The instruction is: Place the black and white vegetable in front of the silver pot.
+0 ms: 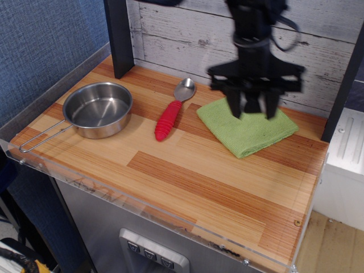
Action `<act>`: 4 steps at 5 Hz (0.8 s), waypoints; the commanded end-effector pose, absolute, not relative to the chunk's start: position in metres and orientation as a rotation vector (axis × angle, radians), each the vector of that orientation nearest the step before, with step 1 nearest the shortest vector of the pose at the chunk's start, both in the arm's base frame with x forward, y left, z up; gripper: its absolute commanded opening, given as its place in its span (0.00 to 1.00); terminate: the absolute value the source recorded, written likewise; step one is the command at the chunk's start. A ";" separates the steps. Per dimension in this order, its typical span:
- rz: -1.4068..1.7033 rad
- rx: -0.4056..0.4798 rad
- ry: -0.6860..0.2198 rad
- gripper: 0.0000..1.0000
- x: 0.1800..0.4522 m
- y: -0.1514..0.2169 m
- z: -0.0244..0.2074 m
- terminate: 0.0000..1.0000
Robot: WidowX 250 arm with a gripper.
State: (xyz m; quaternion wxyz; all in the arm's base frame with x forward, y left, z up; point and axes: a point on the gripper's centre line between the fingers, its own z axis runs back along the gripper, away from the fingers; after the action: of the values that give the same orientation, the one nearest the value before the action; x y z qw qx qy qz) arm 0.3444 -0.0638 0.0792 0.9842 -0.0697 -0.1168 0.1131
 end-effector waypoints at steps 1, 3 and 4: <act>0.346 -0.134 -0.368 0.00 0.361 -0.002 0.117 0.00; 0.471 -0.115 -0.370 0.00 0.372 0.060 0.110 0.00; 0.531 -0.102 -0.368 0.00 0.370 0.089 0.104 0.00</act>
State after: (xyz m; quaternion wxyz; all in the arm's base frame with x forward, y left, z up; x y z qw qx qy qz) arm 0.3720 0.0898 0.0865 0.9506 -0.0488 -0.1547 0.2645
